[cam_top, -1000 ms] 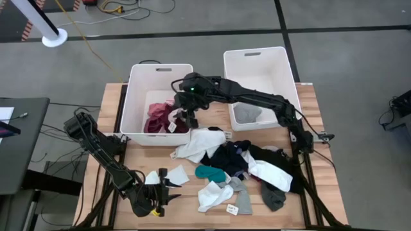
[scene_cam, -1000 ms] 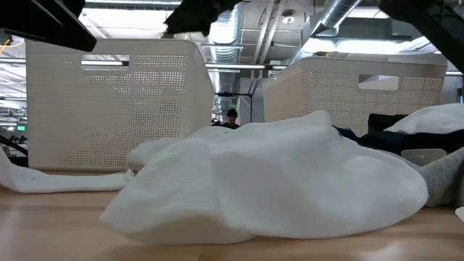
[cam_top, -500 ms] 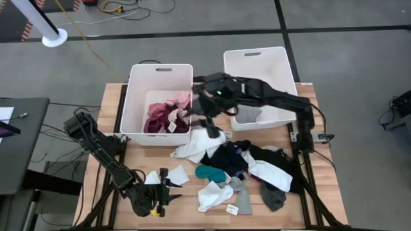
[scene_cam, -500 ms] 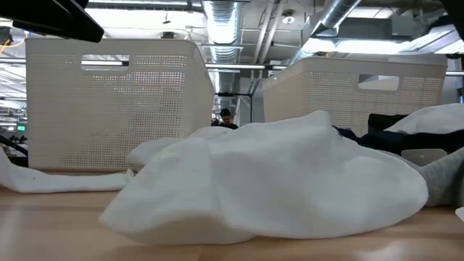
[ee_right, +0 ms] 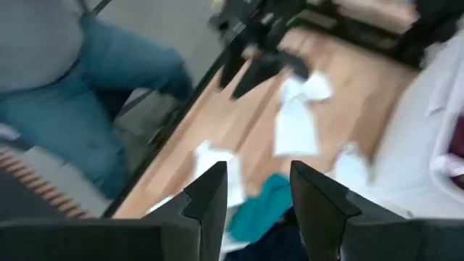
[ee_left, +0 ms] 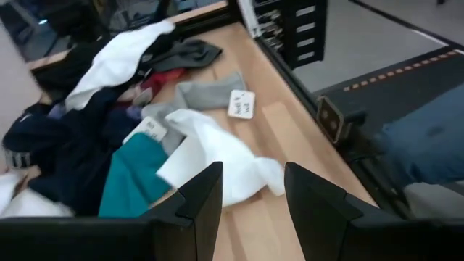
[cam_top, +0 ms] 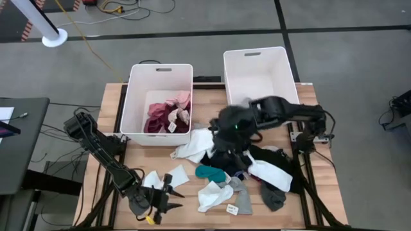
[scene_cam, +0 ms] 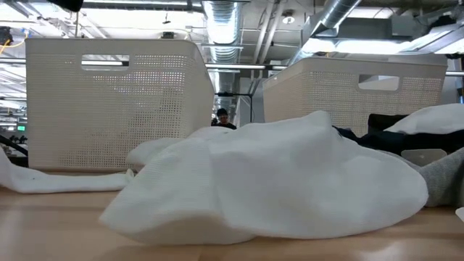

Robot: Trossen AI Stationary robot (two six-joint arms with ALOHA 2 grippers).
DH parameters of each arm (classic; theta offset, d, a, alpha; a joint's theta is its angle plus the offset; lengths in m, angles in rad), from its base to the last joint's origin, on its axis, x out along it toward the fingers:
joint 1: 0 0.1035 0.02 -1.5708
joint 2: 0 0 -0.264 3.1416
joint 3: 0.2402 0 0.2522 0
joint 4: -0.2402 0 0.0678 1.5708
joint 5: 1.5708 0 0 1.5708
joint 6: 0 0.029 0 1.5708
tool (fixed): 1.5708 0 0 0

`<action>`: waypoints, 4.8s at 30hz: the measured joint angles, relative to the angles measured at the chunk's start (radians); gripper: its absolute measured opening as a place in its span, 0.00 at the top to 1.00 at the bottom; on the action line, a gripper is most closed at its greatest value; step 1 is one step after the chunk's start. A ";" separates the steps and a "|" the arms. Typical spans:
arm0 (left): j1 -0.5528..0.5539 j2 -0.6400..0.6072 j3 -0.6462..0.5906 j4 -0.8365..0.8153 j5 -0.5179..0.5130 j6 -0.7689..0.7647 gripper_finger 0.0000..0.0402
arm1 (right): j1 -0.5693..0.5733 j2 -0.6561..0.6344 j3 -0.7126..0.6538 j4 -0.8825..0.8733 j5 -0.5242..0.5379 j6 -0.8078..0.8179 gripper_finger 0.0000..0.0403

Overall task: Sort clothes
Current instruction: Put the white sock into the left white bin

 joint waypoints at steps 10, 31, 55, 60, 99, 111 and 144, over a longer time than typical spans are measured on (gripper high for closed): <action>0.086 0.000 0.000 -0.071 0.149 -0.068 0.64 | 0.168 0.001 0.000 -0.130 0.012 0.150 0.59; 0.181 -0.001 0.112 -0.743 0.380 -0.240 0.64 | 0.494 0.002 0.000 -0.218 0.272 0.518 0.65; 0.185 0.002 0.060 -0.843 0.483 -0.323 0.64 | 0.773 0.003 -0.197 -0.190 0.623 0.879 0.65; 0.197 0.002 0.060 -0.843 0.483 -0.321 0.66 | 0.792 0.003 -0.278 -0.125 0.642 0.912 0.65; 0.202 0.003 0.119 -0.783 0.474 -0.114 1.00 | 0.719 0.003 -1.028 0.811 0.882 0.819 0.65; 0.202 0.002 0.290 -0.812 0.336 0.092 1.00 | 0.615 0.003 -1.125 1.146 0.883 0.642 0.64; 0.202 0.001 0.484 -0.677 0.233 0.419 1.00 | 0.423 0.007 -1.151 1.568 0.910 0.306 0.39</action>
